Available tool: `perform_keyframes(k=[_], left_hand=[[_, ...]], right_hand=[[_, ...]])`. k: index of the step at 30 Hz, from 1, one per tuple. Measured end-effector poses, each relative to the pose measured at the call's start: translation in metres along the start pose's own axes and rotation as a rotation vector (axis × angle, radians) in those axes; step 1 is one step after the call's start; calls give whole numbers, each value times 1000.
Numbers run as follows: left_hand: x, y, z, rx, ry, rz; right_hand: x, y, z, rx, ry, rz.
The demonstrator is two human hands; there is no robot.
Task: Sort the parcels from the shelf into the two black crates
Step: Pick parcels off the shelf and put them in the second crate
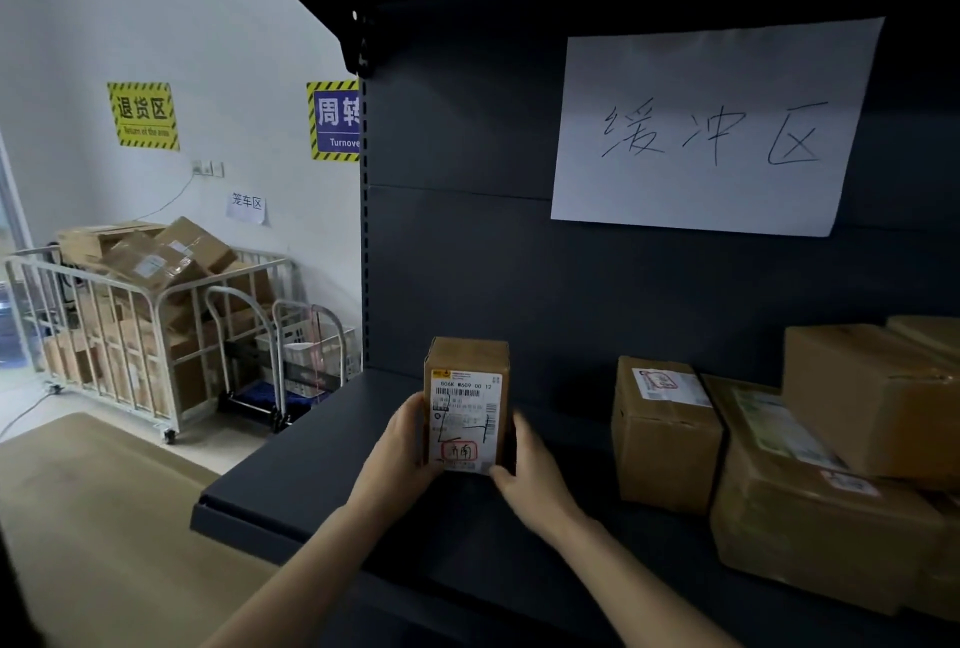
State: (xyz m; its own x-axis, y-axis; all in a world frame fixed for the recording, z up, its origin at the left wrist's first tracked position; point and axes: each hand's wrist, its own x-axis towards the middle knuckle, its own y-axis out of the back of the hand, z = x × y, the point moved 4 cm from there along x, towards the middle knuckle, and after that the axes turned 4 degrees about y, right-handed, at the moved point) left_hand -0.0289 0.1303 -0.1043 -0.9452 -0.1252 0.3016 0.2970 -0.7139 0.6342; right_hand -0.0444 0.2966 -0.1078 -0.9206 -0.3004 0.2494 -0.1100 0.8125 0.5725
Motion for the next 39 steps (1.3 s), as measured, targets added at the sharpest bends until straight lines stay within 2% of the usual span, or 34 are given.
perform_keyframes(k=[5,10,12,15,17,19,24,26,28,34,39], left_hand=[[-1,14,21,26,6,168],[-12,15,78,54,-232,320],[-17,3,106,57,-360,322],[-21,-27,135,34,-454,205],[-17,-49,146,-11,-435,111],[-8,-70,150,-86,-333,9],[9,-112,158,-341,120,-268],[10,-123,164,-488,258,-359],[7,-127,170,-615,317,-423],[-5,-119,162,-742,195,-365],[-15,-96,156,-749,-28,-177]], right_hand=[[-7,27,-8,-64,-1,75],[-23,79,-19,-111,99,222],[-30,104,-19,-148,123,299],[-39,142,-14,-349,138,415],[-44,164,-6,-468,104,458],[-46,181,6,-533,3,454],[-45,196,29,-706,-299,294],[-42,194,29,-728,-327,260],[-39,190,26,-735,-304,254],[-46,178,12,-582,-194,375],[-56,160,-2,-267,-43,506]])
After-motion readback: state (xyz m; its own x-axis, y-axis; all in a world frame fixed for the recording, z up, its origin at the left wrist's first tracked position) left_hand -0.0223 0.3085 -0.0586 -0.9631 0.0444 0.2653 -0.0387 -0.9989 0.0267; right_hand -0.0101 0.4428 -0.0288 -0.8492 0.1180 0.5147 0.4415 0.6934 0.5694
